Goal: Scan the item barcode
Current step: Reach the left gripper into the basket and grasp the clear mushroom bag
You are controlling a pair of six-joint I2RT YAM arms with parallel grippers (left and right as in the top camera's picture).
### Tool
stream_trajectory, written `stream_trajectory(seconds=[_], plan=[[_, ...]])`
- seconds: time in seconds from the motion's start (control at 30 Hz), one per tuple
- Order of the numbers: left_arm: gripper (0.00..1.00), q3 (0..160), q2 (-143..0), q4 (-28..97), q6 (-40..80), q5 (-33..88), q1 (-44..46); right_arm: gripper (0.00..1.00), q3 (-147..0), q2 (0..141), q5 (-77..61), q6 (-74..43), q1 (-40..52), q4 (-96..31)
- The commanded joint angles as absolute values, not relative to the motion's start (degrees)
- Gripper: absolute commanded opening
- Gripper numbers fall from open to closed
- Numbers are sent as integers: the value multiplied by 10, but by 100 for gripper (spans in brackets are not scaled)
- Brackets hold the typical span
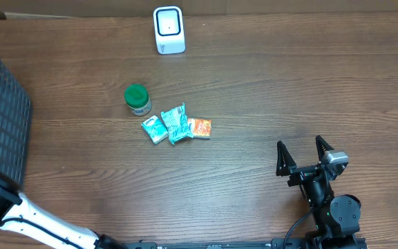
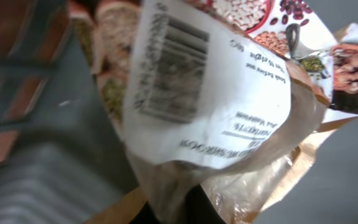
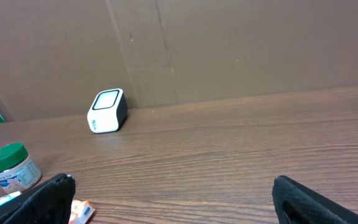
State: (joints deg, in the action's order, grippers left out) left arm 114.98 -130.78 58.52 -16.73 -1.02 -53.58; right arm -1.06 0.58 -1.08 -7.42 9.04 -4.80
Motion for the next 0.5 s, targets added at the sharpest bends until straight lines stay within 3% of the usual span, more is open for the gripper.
stream_trajectory(seconds=[0.0, 0.27, 0.47], plan=[[4, 1197, -1258, 589, -103, 0, -509, 100, -4, 2, -7, -72, 90, -46], [4, 1269, -1105, 609, 17, 3, -491, 100, -4, 2, -7, -72, 90, -46], [4, 1282, -985, 620, 58, 86, -483, 100, -4, 2, -7, -72, 90, -46]])
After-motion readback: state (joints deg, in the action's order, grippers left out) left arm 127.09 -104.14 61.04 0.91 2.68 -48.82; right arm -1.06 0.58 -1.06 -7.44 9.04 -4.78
